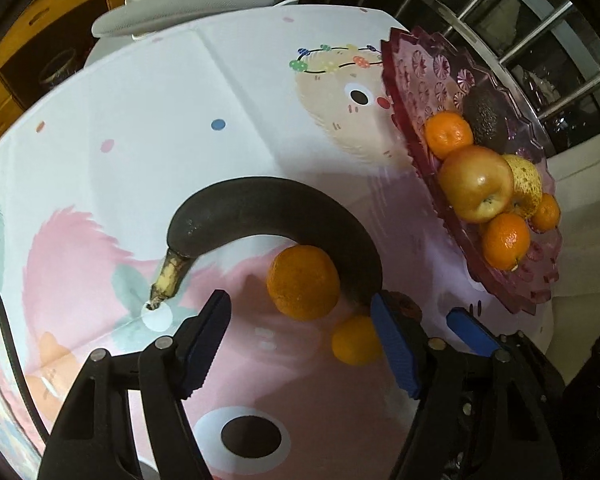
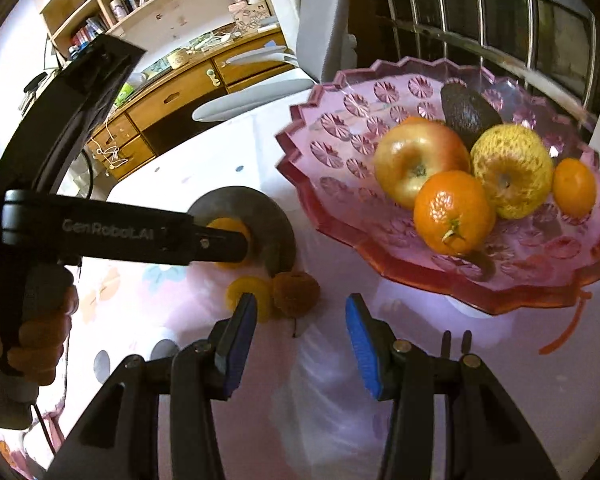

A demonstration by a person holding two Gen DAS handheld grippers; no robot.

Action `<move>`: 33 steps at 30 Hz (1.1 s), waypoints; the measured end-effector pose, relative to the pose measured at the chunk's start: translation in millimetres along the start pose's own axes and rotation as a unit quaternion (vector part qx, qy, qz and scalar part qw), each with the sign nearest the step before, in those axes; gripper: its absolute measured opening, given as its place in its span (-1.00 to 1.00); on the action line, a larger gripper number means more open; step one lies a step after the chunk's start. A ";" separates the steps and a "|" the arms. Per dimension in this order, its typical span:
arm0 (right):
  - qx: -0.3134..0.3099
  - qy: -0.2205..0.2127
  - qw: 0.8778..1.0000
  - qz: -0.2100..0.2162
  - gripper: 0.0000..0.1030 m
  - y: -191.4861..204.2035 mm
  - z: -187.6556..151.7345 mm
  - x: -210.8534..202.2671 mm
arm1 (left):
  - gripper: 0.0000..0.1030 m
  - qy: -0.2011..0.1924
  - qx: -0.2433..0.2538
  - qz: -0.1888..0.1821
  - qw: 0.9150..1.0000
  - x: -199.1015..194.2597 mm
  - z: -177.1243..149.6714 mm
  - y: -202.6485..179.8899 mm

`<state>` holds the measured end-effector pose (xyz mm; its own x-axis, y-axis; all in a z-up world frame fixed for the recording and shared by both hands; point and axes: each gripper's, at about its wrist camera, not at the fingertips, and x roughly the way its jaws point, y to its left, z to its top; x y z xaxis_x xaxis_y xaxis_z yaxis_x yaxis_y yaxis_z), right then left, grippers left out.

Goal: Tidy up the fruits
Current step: 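Grasp an orange with the left tool while the right tool grasps the brown fruit, then carry both fruits over the pink bowl and open both tools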

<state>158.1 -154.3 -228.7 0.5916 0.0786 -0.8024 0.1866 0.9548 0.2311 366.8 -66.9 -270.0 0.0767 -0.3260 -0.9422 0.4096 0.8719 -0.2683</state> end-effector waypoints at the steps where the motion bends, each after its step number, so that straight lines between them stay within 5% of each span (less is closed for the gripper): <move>1: 0.002 0.001 1.000 0.000 -0.10 -2.4 -0.1 2.7 | 0.36 0.001 -0.003 -0.006 1.000 3.2 0.5 2.3; 16: 0.033 -0.006 0.999 0.042 -0.33 -8.1 1.1 22.0 | -0.27 -0.018 -0.031 -0.052 0.998 21.5 2.2 15.1; 33: 0.066 -0.002 0.996 0.067 -0.46 -9.1 2.1 12.4 | -0.29 -0.034 -0.031 -0.038 0.998 -4.8 -5.9 13.8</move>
<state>165.4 -162.6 -239.6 0.6209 0.2015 -0.7576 0.2073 0.8898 0.4066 366.7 -51.1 -270.3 0.1097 -0.4148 -0.9033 0.3602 0.8636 -0.3528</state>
